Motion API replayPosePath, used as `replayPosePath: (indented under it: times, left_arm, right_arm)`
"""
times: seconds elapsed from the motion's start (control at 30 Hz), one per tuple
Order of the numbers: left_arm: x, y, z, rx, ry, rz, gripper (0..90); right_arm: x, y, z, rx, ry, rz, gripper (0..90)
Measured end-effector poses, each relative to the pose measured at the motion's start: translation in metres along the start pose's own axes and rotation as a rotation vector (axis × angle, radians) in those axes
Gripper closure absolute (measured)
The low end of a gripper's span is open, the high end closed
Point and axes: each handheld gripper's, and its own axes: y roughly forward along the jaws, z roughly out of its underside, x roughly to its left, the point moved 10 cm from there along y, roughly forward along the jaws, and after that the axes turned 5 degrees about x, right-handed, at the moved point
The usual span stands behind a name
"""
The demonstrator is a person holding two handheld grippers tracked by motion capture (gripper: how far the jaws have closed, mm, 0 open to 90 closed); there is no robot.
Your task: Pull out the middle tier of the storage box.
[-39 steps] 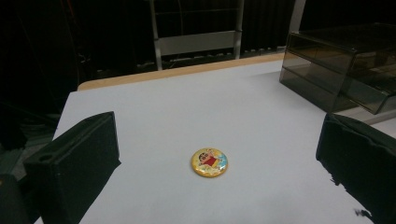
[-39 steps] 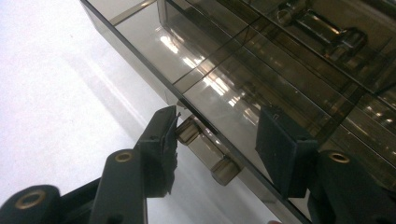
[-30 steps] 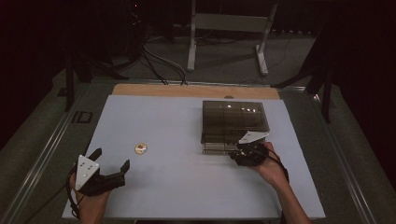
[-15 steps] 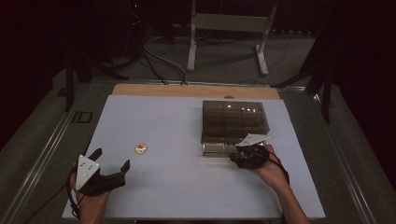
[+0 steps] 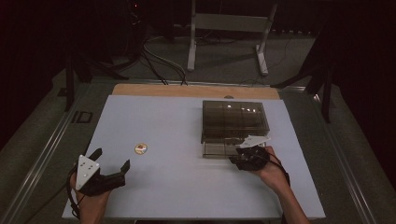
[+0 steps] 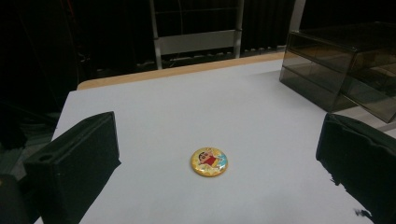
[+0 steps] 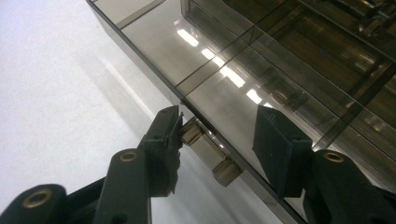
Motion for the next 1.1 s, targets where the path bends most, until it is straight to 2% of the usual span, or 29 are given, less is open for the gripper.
replayPosePath:
  times: [0.5, 0.7, 0.93, 1.1]
  left_arm:
    - [0.000, 0.000, 0.000, 0.000, 0.001, -0.001, 0.7]
    - [0.001, -0.001, 0.000, 0.001, 0.001, -0.003, 0.7]
    - [0.000, -0.001, 0.000, 0.001, 0.001, -0.003, 0.7]
    - [0.000, 0.000, 0.000, 0.000, 0.002, -0.003, 0.7]
  right_arm:
    - [0.004, -0.001, 0.003, -0.011, 0.000, -0.010, 51.6]
    - [0.003, -0.001, 0.003, -0.016, 0.016, -0.012, 50.2]
    - [0.003, -0.008, -0.003, -0.082, 0.060, -0.031, 43.9]
    - [0.001, -0.015, -0.006, -0.130, 0.075, -0.024, 38.0]
